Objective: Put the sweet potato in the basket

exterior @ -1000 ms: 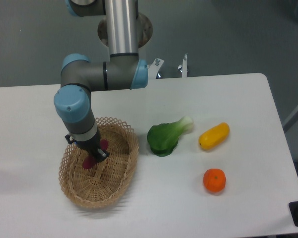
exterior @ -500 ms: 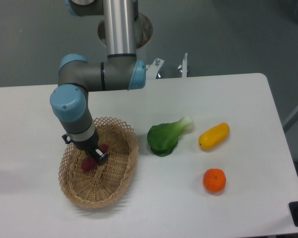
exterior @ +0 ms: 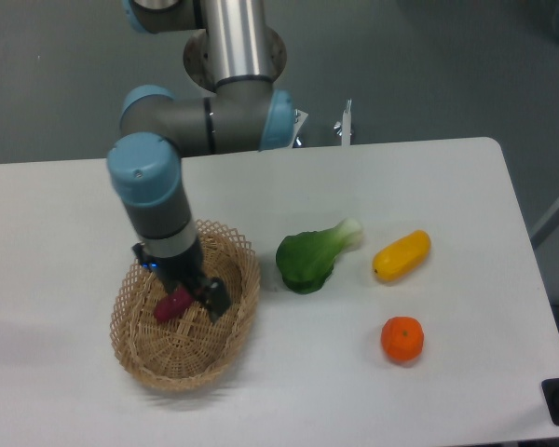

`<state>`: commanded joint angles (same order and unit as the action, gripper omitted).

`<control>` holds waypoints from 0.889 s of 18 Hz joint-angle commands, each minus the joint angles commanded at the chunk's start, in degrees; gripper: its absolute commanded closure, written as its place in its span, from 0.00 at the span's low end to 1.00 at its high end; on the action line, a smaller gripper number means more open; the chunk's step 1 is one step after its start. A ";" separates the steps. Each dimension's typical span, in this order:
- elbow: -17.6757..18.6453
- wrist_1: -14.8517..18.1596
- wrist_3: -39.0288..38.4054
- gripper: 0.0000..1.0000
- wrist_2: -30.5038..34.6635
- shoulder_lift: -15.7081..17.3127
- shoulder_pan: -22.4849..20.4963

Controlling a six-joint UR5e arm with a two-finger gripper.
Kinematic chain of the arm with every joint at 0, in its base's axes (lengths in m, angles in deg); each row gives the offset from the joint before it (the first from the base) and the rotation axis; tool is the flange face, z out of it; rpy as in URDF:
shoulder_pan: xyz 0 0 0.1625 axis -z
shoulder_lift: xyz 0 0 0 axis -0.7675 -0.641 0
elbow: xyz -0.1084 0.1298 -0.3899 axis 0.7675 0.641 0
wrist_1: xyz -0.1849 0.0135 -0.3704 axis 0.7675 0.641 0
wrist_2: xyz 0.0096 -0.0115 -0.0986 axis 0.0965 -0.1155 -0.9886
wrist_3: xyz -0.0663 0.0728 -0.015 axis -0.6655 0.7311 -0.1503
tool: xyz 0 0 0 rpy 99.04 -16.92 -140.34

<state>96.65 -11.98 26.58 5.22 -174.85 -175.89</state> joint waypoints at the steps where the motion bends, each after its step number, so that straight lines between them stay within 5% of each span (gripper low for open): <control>1: -1.67 0.26 0.00 0.00 0.17 0.09 -1.31; 5: -4.06 5.43 4.19 0.00 0.35 1.75 -7.55; 16: -3.53 15.63 38.55 0.00 0.18 7.21 -20.74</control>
<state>93.12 3.66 65.13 5.40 -167.64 -196.64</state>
